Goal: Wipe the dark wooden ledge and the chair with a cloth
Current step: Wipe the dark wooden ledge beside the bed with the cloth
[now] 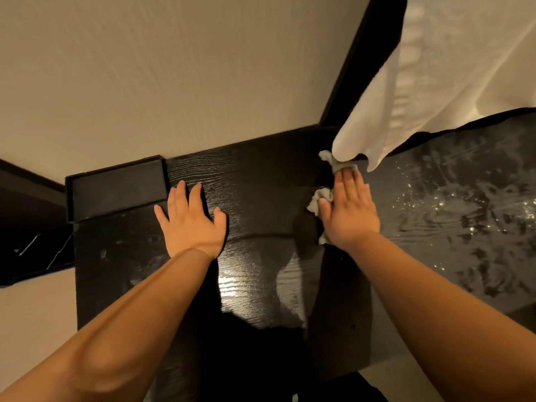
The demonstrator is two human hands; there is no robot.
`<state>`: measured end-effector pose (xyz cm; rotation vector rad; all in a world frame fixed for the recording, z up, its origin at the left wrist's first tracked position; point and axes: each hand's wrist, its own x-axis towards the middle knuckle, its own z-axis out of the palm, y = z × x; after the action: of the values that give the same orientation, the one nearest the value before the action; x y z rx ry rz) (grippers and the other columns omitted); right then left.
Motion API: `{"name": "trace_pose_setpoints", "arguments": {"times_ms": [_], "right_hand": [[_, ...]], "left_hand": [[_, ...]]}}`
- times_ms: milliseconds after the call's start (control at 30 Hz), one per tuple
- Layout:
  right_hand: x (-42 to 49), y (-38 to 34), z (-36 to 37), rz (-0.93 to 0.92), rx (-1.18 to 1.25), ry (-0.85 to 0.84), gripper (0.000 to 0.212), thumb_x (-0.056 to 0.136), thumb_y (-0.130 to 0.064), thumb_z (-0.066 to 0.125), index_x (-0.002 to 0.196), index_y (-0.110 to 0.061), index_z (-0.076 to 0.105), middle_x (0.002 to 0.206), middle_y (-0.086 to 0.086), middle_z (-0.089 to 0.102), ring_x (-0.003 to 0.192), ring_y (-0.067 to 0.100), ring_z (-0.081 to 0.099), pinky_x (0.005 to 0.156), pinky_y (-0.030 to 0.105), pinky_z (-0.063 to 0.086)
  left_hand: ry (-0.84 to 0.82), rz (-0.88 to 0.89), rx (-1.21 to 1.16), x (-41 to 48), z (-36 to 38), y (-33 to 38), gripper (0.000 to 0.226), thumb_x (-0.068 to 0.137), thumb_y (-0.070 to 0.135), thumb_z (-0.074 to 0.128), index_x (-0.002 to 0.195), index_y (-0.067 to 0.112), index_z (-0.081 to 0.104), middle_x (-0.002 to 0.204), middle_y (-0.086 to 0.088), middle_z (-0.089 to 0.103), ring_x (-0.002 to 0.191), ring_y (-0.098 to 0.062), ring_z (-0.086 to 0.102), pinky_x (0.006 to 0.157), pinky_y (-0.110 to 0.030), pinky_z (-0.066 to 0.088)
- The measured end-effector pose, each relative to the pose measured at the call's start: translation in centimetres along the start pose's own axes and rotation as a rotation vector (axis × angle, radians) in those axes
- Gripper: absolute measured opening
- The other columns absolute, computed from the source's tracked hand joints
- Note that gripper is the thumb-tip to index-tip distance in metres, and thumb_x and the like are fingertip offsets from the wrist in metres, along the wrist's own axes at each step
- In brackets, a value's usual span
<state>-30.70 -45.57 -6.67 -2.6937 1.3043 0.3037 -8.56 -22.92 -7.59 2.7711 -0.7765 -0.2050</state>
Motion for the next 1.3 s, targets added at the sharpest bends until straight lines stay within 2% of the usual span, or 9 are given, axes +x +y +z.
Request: {"name": "trace_pose_setpoints", "arguments": {"times_ms": [100, 333, 500, 633, 767, 867, 1133, 1200, 1300], "right_hand": [[-1.4, -1.9, 0.3, 0.027, 0.024, -0.011, 0.083, 0.100, -0.059, 0.010, 0.164, -0.006, 0.003, 0.173, 0.014, 0.000, 0.159, 0.030, -0.011, 0.129, 0.048, 0.000], [-5.7, -5.6, 1.6, -0.383, -0.042, -0.100, 0.084, 0.101, -0.061, 0.016, 0.165, -0.010, -0.005, 0.173, 0.008, -0.012, 0.157, 0.024, -0.022, 0.129, 0.047, 0.001], [-3.4, -0.5, 0.9, -0.170, -0.077, -0.083, 0.086, 0.099, -0.066, 0.008, 0.164, -0.013, -0.009, 0.173, 0.007, -0.013, 0.157, 0.023, -0.022, 0.129, 0.044, -0.005], [-3.9, -3.1, 0.9, -0.034, -0.018, -0.092, 0.085, 0.100, -0.061, 0.007, 0.163, -0.006, -0.009, 0.171, 0.014, -0.015, 0.156, 0.030, -0.024, 0.129, 0.048, -0.006], [-7.0, -8.2, 2.1, -0.309, -0.007, -0.073, 0.086, 0.100, -0.057, 0.018, 0.163, -0.004, -0.006, 0.172, 0.016, -0.010, 0.157, 0.031, -0.021, 0.129, 0.049, -0.003], [-6.9, -6.8, 2.1, -0.444, -0.028, -0.080, 0.086, 0.100, -0.058, 0.025, 0.164, -0.007, -0.003, 0.173, 0.011, -0.005, 0.158, 0.028, -0.016, 0.129, 0.048, 0.001], [-4.0, 0.3, 1.0, -0.054, -0.062, -0.081, 0.085, 0.100, -0.061, 0.010, 0.164, -0.007, -0.006, 0.172, 0.012, -0.012, 0.158, 0.027, -0.019, 0.129, 0.046, -0.007], [-5.4, -2.0, 1.2, -0.068, -0.037, -0.080, 0.084, 0.100, -0.059, 0.010, 0.163, -0.005, -0.008, 0.172, 0.014, -0.014, 0.157, 0.030, -0.021, 0.129, 0.047, -0.007], [-8.9, -4.8, 2.7, -0.284, -0.063, -0.076, 0.086, 0.097, -0.055, 0.009, 0.162, -0.002, -0.008, 0.171, 0.016, -0.011, 0.157, 0.032, -0.020, 0.129, 0.049, -0.002]], "left_hand": [[0.002, 0.002, 0.009, 0.0, 0.0, -0.4, 0.070, 0.098, 0.053, 0.046, 0.160, 0.024, 0.034, 0.172, -0.007, 0.021, 0.161, -0.024, 0.009, 0.129, -0.059, 0.001], [-0.004, 0.010, 0.001, -0.1, -0.1, -0.5, 0.070, 0.097, 0.054, 0.044, 0.160, 0.025, 0.033, 0.172, -0.007, 0.020, 0.161, -0.025, 0.009, 0.128, -0.061, 0.002], [-0.019, 0.001, 0.009, 0.0, -0.1, -0.5, 0.070, 0.097, 0.054, 0.044, 0.160, 0.025, 0.033, 0.173, -0.006, 0.019, 0.161, -0.024, 0.007, 0.129, -0.060, 0.001], [-0.020, 0.001, 0.026, 0.1, 0.0, -0.6, 0.071, 0.096, 0.054, 0.043, 0.160, 0.025, 0.032, 0.173, -0.006, 0.018, 0.161, -0.024, 0.007, 0.128, -0.061, 0.002], [-0.011, 0.004, 0.022, 0.0, 0.0, -0.5, 0.071, 0.096, 0.054, 0.044, 0.160, 0.024, 0.033, 0.173, -0.006, 0.019, 0.161, -0.025, 0.009, 0.128, -0.061, 0.002], [-0.001, 0.004, 0.018, 0.0, 0.0, -0.5, 0.071, 0.096, 0.053, 0.046, 0.160, 0.024, 0.034, 0.173, -0.007, 0.020, 0.161, -0.025, 0.009, 0.128, -0.061, 0.003], [0.013, 0.002, 0.006, -0.2, 0.1, -0.4, 0.071, 0.096, 0.053, 0.046, 0.160, 0.024, 0.035, 0.173, -0.007, 0.020, 0.161, -0.024, 0.009, 0.129, -0.058, 0.000], [0.006, 0.003, 0.007, -0.3, 0.0, -0.4, 0.072, 0.097, 0.054, 0.044, 0.161, 0.024, 0.034, 0.174, -0.006, 0.019, 0.161, -0.023, 0.008, 0.129, -0.058, 0.000], [-0.014, 0.015, 0.012, -0.6, -0.3, -0.4, 0.071, 0.099, 0.053, 0.042, 0.163, 0.024, 0.032, 0.174, -0.006, 0.017, 0.162, -0.024, 0.007, 0.129, -0.058, 0.000]]}}
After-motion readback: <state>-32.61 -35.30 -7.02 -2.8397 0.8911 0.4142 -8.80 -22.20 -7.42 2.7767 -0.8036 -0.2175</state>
